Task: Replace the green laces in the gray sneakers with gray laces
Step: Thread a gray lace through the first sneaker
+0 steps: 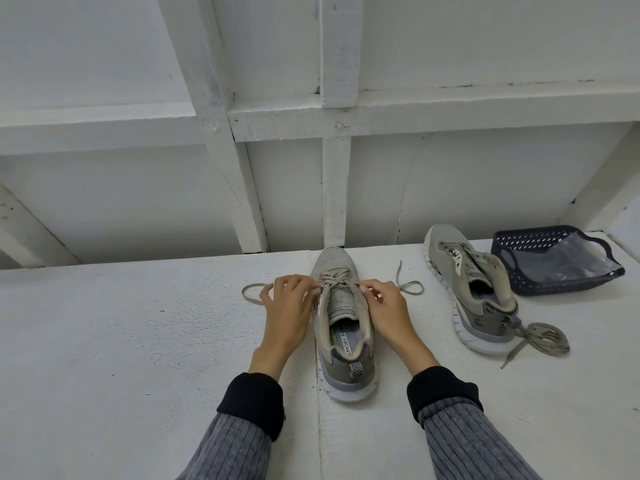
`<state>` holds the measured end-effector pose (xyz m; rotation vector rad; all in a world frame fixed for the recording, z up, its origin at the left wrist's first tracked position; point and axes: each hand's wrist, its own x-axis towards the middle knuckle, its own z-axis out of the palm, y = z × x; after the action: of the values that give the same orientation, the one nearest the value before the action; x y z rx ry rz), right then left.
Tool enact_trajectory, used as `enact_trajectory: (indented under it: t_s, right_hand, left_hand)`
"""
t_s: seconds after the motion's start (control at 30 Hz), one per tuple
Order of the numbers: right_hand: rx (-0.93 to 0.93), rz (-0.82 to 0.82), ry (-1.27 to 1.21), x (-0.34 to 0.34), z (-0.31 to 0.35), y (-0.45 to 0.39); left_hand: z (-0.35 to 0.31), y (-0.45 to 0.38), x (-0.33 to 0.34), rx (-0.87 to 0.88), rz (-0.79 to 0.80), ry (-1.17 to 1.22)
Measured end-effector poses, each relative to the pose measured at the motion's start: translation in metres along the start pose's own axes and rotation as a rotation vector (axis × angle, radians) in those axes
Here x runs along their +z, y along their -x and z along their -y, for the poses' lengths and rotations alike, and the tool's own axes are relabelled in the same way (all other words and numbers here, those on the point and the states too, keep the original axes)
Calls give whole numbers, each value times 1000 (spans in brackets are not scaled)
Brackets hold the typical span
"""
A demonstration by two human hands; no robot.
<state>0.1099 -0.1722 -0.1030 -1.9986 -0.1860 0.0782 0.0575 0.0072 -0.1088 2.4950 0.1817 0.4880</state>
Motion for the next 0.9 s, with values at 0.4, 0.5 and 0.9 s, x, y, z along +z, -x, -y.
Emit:
enact_trajectory:
  t_s: [0.4,0.5,0.9]
  right_hand:
    - [28,-157,73,-2,-1,0]
    - [27,-150,-3,-6,0,1]
    - [42,-213,-192,-11,19,3]
  left_hand:
    - [4,0,-10,-233,72,523]
    - [-6,-4,-30,-295,133,823]
    - [-38,-28,-43,-58,181,735]
